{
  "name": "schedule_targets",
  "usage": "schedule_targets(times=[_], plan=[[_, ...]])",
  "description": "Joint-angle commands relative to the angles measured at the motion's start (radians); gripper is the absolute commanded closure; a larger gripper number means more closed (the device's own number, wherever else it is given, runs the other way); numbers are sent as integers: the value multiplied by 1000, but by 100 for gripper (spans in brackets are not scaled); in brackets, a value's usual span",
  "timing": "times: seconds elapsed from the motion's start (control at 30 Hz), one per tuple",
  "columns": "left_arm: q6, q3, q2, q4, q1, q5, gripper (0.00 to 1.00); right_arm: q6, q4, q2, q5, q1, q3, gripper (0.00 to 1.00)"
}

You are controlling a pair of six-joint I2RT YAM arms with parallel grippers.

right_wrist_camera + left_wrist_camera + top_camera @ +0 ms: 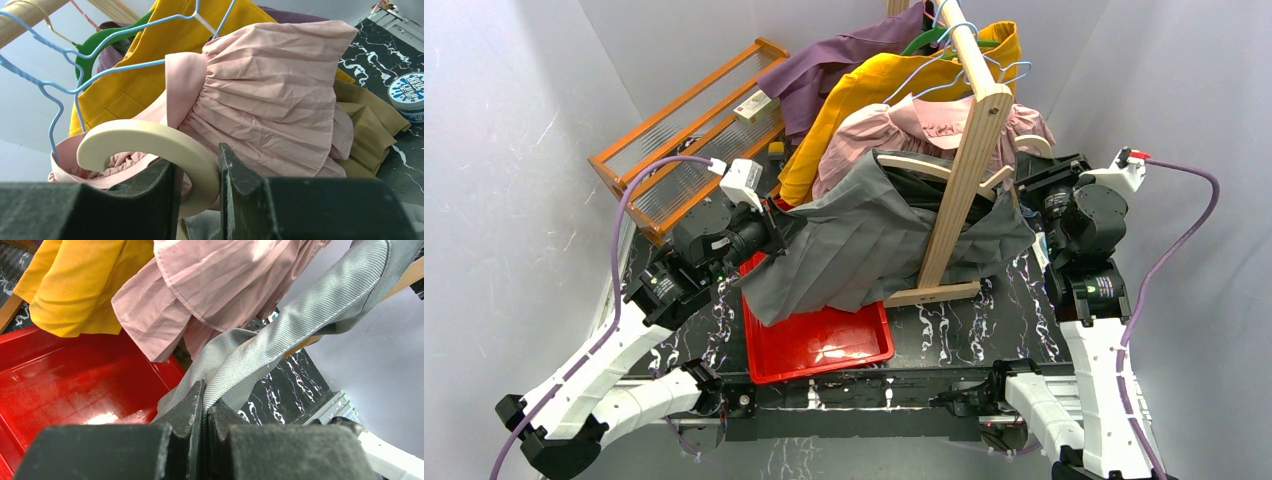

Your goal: Remove the skirt from the hanger

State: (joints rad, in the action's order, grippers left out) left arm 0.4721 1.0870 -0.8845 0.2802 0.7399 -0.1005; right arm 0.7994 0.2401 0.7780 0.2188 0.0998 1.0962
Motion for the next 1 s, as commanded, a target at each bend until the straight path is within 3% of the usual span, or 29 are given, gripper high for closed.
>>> schedule_targets(times=[0.0, 0.37, 0.57, 0.7, 0.97], plan=[[-4, 2, 41, -8, -10, -75, 100, 18, -67, -20, 140, -14, 3, 100], [21, -50, 83, 15, -10, -78, 100, 71, -83, -55, 150, -15, -20, 100], [4, -66, 24, -126, -10, 191, 100, 26, -189, -28, -29, -15, -39, 100], [-5, -34, -59, -210, -10, 391, 100, 142, -206, -17, -92, -14, -39, 100], [14, 16, -196, -272, -9, 507, 100, 395, -382, 35, -286, -14, -82, 100]])
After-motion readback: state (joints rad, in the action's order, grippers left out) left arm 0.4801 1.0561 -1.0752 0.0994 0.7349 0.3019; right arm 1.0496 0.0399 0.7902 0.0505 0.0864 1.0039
